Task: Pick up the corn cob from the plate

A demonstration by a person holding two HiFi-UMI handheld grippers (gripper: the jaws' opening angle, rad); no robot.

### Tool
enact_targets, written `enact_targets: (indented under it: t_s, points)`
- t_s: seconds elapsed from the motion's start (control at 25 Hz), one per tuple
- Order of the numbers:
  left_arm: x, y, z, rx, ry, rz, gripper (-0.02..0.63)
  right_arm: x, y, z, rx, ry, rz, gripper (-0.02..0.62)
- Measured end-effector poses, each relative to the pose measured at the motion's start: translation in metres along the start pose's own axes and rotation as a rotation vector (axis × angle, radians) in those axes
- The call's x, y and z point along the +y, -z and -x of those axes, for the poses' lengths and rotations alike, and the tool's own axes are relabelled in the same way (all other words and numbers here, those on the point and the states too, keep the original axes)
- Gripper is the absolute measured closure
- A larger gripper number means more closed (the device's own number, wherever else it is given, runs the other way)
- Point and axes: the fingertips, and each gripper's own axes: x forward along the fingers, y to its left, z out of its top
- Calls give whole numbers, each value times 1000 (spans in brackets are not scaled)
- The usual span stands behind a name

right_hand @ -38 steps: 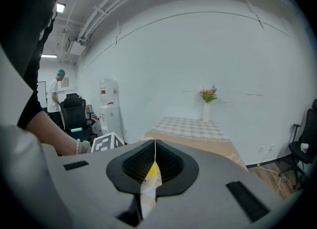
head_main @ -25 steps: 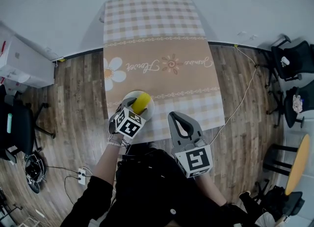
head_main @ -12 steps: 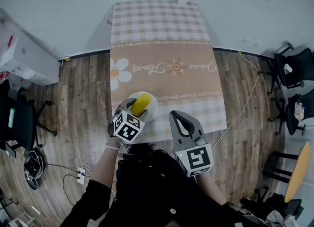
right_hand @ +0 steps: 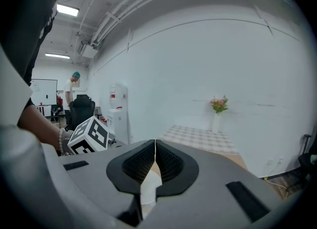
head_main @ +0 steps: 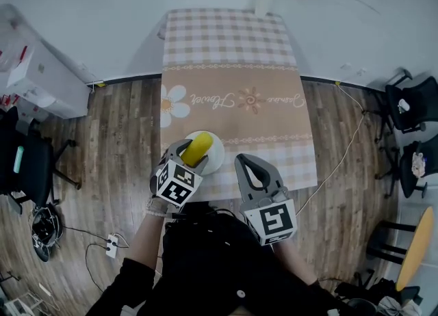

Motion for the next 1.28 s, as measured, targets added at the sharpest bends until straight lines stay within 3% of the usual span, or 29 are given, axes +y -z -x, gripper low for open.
enact_targets:
  t_s: [0.6,1.28]
  points:
    - [0,-47,50,-138,-63,-10,344,-6,-21,0,-55,-6,33,552]
    - [2,-87,106,-251,-146,-94,344,-5,-39,5,-100,-16,56,552]
